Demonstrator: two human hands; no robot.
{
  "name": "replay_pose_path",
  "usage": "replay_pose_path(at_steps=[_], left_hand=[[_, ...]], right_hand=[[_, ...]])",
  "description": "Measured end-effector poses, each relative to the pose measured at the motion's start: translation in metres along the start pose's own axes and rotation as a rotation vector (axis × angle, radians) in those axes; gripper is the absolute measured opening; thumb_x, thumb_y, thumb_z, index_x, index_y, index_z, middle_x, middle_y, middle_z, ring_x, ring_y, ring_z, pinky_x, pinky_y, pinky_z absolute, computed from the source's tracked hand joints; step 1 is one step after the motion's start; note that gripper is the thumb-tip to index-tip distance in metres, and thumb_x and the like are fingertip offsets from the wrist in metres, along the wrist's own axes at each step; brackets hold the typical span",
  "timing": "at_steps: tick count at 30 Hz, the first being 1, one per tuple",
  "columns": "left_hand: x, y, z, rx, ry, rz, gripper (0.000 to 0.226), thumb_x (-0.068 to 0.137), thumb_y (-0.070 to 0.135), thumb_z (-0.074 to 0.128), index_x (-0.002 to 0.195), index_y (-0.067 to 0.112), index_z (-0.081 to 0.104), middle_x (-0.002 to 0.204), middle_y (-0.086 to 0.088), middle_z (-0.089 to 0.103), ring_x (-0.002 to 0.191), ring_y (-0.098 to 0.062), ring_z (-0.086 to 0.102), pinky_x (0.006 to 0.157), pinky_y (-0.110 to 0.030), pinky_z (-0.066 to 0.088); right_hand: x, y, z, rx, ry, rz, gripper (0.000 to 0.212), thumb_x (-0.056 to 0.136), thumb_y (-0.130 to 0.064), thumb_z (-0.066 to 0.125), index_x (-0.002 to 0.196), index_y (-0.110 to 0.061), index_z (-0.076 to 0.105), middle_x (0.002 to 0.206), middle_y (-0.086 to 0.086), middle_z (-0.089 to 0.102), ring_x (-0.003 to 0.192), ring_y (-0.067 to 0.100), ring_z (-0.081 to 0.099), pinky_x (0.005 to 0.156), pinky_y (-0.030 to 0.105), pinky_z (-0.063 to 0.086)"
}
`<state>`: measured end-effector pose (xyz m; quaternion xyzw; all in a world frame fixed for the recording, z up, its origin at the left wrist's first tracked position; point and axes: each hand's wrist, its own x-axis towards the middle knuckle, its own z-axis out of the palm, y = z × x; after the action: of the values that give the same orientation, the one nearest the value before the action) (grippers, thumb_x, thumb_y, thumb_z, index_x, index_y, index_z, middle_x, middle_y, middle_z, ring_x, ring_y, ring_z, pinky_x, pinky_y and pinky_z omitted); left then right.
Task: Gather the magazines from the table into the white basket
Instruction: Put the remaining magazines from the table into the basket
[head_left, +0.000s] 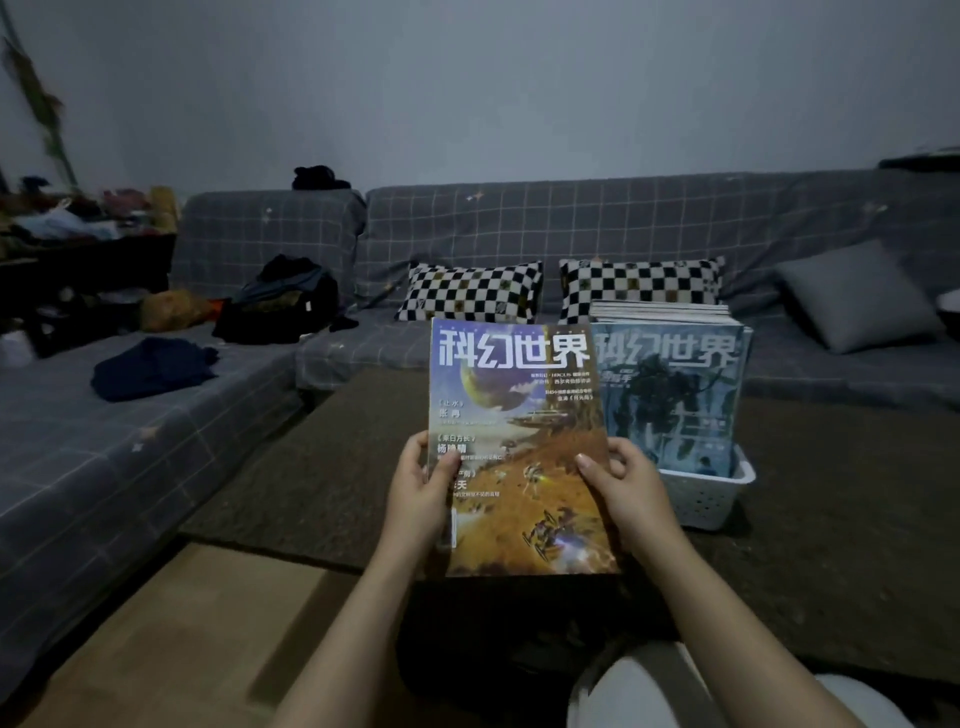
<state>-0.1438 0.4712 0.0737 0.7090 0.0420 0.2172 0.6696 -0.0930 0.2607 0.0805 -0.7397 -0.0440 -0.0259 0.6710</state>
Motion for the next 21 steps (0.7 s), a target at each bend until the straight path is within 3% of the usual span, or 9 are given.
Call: replay_pose_path(at_steps=[3, 8, 10, 14, 18, 21], left_hand=[[0.022, 0.017, 0.035, -0.016, -0.069, 0.021, 0.013, 0.092, 0.018, 0.057, 0.101, 0.027, 0.057, 0.097, -0.002, 0.071, 0.084, -0.016, 0.071, 0.064, -0.029, 0.057], [0.06, 0.034, 0.094, 0.0, -0.094, 0.081, 0.015, 0.088, 0.014, 0.064, 0.09, 0.028, 0.063, 0.088, 0.007, 0.07, 0.07, 0.004, 0.066, 0.055, -0.01, 0.049], [0.075, 0.037, 0.117, 0.002, -0.097, 0.085, 0.014, 0.085, 0.014, 0.067, 0.089, 0.027, 0.067, 0.089, 0.007, 0.071, 0.076, 0.001, 0.067, 0.062, -0.013, 0.052], [0.099, 0.033, 0.154, 0.014, -0.068, 0.045, 0.017, 0.081, 0.013, 0.071, 0.098, 0.016, 0.073, 0.097, -0.001, 0.073, 0.09, -0.015, 0.068, 0.081, -0.032, 0.056], [0.101, 0.016, 0.178, 0.118, 0.05, 0.045, 0.023, 0.072, 0.014, 0.08, 0.078, 0.026, 0.061, 0.077, 0.005, 0.067, 0.073, -0.008, 0.063, 0.063, -0.02, 0.052], [0.099, -0.001, 0.187, 0.197, 0.079, 0.084, 0.026, 0.069, 0.014, 0.082, 0.072, 0.022, 0.057, 0.071, 0.006, 0.063, 0.064, -0.003, 0.058, 0.052, -0.006, 0.042]], right_hand=[[0.013, -0.015, -0.032, -0.046, 0.084, -0.069, 0.019, 0.087, -0.019, 0.062, 0.104, -0.019, 0.053, 0.108, 0.009, 0.067, 0.091, 0.021, 0.065, 0.075, 0.039, 0.056], [0.04, -0.029, -0.079, -0.074, 0.259, -0.147, 0.021, 0.087, -0.016, 0.062, 0.107, -0.014, 0.055, 0.109, 0.01, 0.066, 0.098, 0.024, 0.063, 0.078, 0.038, 0.054], [0.054, -0.032, -0.094, -0.092, 0.323, -0.182, 0.015, 0.087, -0.016, 0.062, 0.102, -0.017, 0.057, 0.103, 0.006, 0.067, 0.094, 0.023, 0.064, 0.078, 0.039, 0.053], [0.082, -0.029, -0.117, -0.188, 0.45, -0.237, 0.008, 0.087, -0.017, 0.062, 0.094, -0.019, 0.059, 0.089, -0.005, 0.064, 0.085, 0.015, 0.061, 0.074, 0.033, 0.049], [0.098, -0.009, -0.132, -0.299, 0.523, -0.241, 0.005, 0.086, -0.017, 0.063, 0.086, -0.021, 0.06, 0.08, -0.01, 0.063, 0.077, 0.012, 0.06, 0.061, 0.022, 0.042], [0.099, 0.015, -0.136, -0.386, 0.536, -0.167, 0.003, 0.085, -0.021, 0.064, 0.084, -0.023, 0.062, 0.078, -0.008, 0.065, 0.075, 0.014, 0.062, 0.06, 0.027, 0.046]])
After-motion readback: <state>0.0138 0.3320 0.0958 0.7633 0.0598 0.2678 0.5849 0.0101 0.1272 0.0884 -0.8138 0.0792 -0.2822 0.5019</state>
